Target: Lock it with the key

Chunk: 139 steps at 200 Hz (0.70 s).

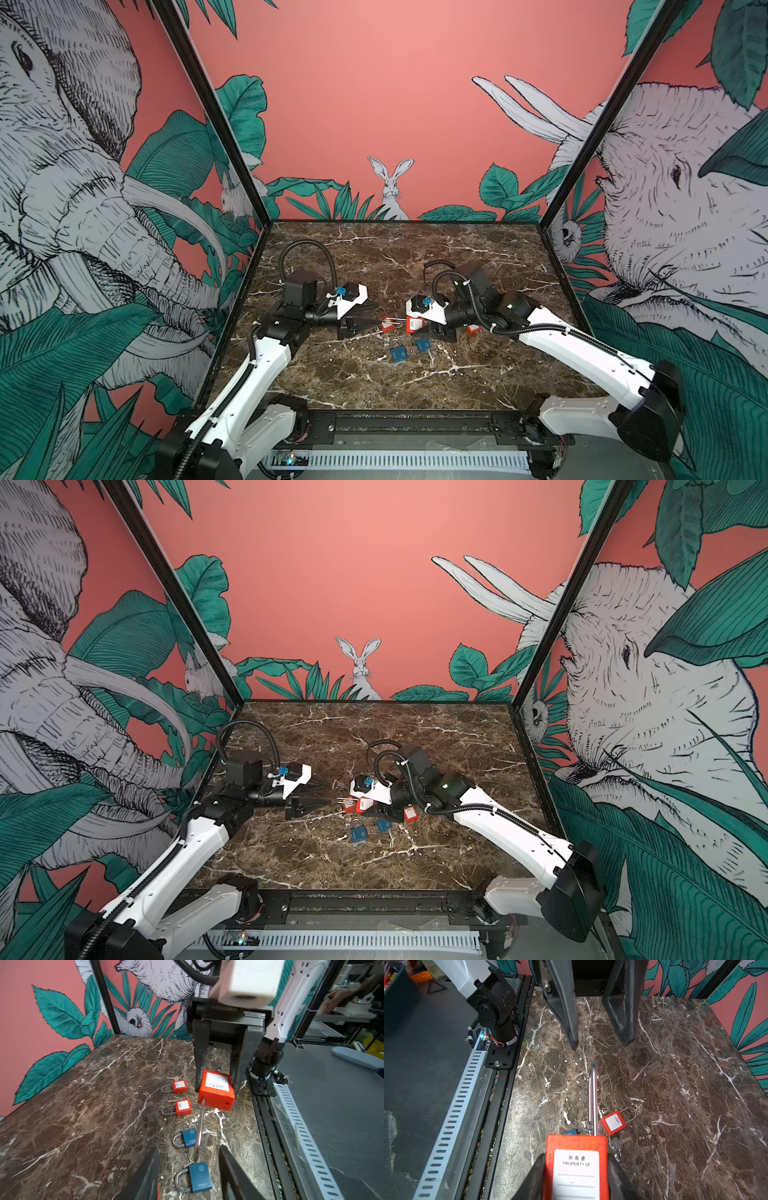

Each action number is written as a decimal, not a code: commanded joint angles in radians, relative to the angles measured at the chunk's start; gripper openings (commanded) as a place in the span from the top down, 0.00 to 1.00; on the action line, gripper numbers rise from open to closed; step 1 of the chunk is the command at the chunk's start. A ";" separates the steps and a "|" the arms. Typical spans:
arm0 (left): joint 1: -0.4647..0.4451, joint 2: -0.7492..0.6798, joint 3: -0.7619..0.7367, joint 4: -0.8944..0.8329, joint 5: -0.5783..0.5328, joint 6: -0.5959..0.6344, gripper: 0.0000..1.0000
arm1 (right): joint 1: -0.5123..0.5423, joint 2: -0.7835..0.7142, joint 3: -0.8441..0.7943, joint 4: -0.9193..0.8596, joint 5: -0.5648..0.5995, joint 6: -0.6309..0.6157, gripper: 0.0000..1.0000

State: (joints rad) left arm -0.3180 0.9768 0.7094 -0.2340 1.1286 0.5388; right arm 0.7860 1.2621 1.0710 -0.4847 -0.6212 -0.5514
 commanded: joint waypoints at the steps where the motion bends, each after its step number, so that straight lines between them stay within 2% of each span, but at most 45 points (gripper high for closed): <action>1: -0.038 0.032 0.039 -0.055 0.013 0.097 0.52 | -0.007 -0.012 0.008 -0.006 -0.029 -0.023 0.75; 29: -0.076 0.074 0.051 -0.054 -0.007 0.113 0.53 | -0.005 -0.011 0.016 -0.012 -0.036 -0.023 0.75; 70: -0.110 0.116 0.068 -0.070 -0.014 0.131 0.61 | -0.006 -0.014 0.020 -0.013 -0.022 -0.035 0.76; 139: -0.133 0.154 0.082 -0.076 -0.012 0.133 0.80 | -0.007 -0.008 0.023 -0.003 -0.019 -0.044 0.76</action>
State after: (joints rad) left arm -0.4423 1.1290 0.7601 -0.2913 1.1027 0.6498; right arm 0.7853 1.2625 1.0710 -0.5076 -0.6216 -0.5743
